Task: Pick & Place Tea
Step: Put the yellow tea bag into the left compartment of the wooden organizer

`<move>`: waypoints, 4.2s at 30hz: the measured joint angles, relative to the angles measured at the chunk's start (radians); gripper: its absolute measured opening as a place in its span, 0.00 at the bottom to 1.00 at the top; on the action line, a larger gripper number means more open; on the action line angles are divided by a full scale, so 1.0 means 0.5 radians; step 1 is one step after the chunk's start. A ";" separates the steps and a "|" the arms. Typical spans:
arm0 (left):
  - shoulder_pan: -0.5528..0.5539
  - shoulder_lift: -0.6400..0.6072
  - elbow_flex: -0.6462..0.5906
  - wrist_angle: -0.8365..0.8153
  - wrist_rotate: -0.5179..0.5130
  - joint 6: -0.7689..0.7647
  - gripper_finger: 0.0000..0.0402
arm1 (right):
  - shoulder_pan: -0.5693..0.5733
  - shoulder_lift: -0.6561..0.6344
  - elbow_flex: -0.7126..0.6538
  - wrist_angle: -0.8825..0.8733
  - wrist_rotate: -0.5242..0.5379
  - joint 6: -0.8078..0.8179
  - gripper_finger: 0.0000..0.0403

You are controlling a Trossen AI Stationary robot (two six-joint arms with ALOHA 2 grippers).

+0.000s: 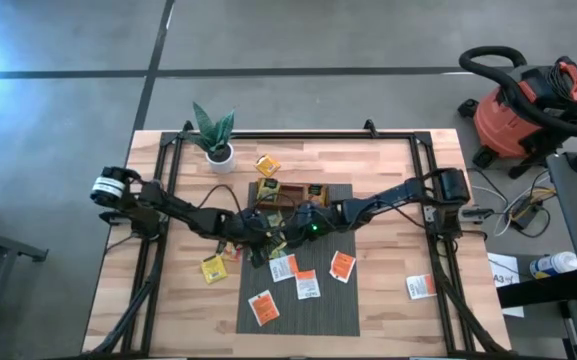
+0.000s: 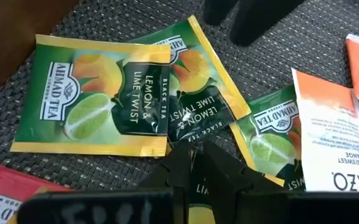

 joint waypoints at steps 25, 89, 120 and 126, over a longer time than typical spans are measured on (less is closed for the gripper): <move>0.010 0.126 0.160 0.134 0.068 0.068 0.10 | -0.040 0.058 0.063 0.153 0.041 -0.373 0.12; 0.055 -0.850 -0.341 1.870 -1.025 -0.786 0.42 | -0.053 -0.703 0.061 0.972 0.902 -0.458 0.02; 0.174 -0.700 -0.187 1.795 -0.837 -0.500 0.07 | -0.050 -0.695 0.060 0.734 0.856 -0.462 0.02; 0.174 -0.768 -0.187 1.655 -0.771 -0.374 0.01 | -0.050 -0.705 0.060 0.642 0.787 -0.568 0.02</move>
